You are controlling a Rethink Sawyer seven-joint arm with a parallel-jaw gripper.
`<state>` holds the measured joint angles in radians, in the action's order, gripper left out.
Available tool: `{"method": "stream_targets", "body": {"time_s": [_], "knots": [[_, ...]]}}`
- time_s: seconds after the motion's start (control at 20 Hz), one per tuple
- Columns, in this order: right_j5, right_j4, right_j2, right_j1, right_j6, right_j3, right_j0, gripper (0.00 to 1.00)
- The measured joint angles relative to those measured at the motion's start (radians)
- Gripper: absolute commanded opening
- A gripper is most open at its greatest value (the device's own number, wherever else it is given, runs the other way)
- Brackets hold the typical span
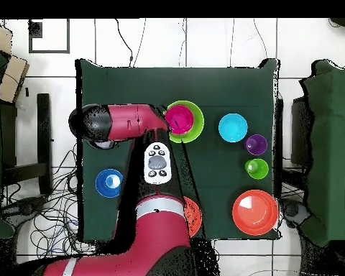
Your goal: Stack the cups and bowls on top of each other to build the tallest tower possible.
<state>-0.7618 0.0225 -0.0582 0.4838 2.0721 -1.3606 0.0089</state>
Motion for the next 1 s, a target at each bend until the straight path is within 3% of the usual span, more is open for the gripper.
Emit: {"method": "stream_targets", "body": {"time_s": [1.0], "knots": [[0.318,-0.001,0.103,-0.078,0.067,-0.108,0.156,1.00]]}}
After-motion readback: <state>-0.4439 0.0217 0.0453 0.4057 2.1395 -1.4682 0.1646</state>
